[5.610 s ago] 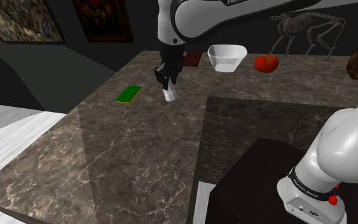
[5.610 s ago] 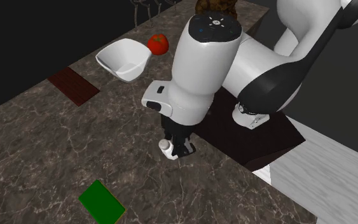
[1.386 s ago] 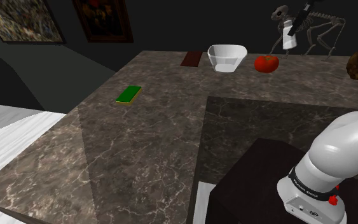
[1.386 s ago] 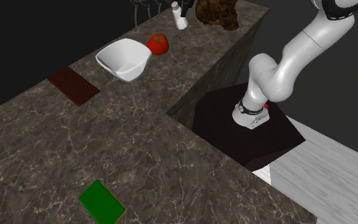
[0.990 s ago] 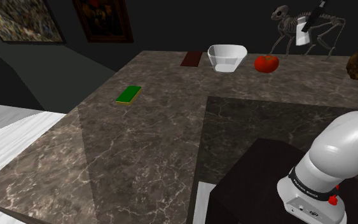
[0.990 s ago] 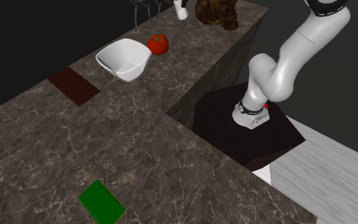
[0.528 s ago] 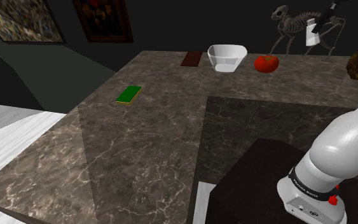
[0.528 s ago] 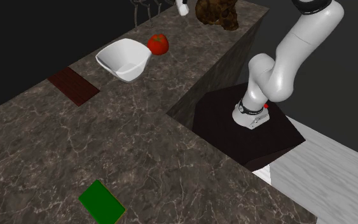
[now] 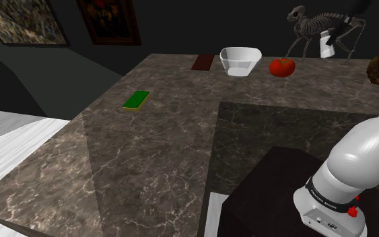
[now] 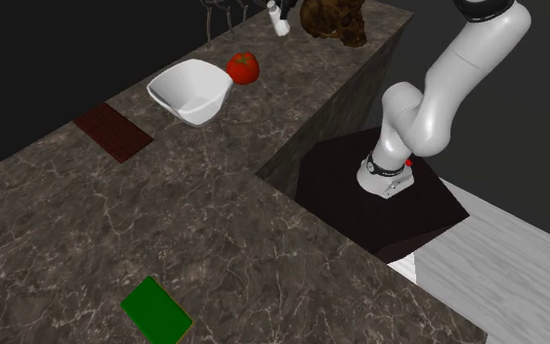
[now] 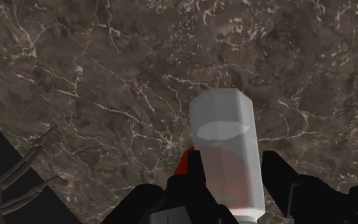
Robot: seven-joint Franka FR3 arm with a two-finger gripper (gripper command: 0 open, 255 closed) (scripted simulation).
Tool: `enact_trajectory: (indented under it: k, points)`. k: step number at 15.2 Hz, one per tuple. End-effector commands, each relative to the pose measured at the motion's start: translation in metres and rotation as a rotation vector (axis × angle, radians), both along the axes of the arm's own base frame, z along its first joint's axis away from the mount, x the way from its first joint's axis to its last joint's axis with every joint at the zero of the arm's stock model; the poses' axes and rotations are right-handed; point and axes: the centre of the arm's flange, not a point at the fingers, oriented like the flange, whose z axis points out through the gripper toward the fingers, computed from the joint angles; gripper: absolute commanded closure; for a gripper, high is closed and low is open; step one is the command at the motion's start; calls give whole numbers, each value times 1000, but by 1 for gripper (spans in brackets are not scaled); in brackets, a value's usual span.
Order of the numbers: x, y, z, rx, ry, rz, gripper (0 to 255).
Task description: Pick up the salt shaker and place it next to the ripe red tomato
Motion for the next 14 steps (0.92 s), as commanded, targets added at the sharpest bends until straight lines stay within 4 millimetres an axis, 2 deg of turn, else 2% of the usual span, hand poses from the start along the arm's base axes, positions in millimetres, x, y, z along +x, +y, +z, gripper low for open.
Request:
enact_trajectory:
  k: [1,14]
  points:
    - [0,1,-11,0,0,0,255]
    - [0,1,-80,0,0,0,255]
